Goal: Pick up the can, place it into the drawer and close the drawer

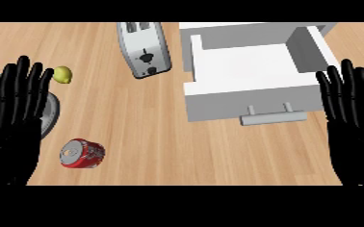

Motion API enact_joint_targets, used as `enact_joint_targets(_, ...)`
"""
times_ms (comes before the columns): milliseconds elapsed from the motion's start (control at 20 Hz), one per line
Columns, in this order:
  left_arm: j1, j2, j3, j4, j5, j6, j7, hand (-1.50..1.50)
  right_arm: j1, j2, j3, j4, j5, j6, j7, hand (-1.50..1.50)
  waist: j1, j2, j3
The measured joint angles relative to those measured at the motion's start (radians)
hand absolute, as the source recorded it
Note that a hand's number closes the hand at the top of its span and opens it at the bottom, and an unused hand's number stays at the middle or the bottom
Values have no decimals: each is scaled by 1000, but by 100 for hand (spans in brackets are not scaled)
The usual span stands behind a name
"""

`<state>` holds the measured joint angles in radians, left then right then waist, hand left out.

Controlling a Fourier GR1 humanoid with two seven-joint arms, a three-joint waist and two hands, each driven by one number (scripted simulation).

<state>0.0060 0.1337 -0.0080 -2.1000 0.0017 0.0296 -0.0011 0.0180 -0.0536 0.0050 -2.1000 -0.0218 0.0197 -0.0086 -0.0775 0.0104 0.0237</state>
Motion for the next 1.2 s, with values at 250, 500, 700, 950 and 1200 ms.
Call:
enact_joint_targets(250,40,75,15,-12,196,-194,-40,-150,2,-16,-23,-10,-16,7,19,-150,57,-9,-18)
enact_joint_targets(500,143,200,60,28,338,-354,37,-150,48,-10,-75,33,9,-54,108,-150,78,-9,-23)
enact_joint_targets(700,225,306,169,28,488,-466,89,-150,81,-21,-117,13,-8,-69,185,-150,84,-12,-24)
enact_joint_targets(950,300,367,296,20,621,-568,128,-150,183,-38,-172,-31,-65,-20,170,-150,81,-13,-24)
enact_joint_targets(1200,344,382,398,20,714,-647,164,-150,246,-49,-234,-43,-125,36,147,-150,80,-13,-24)
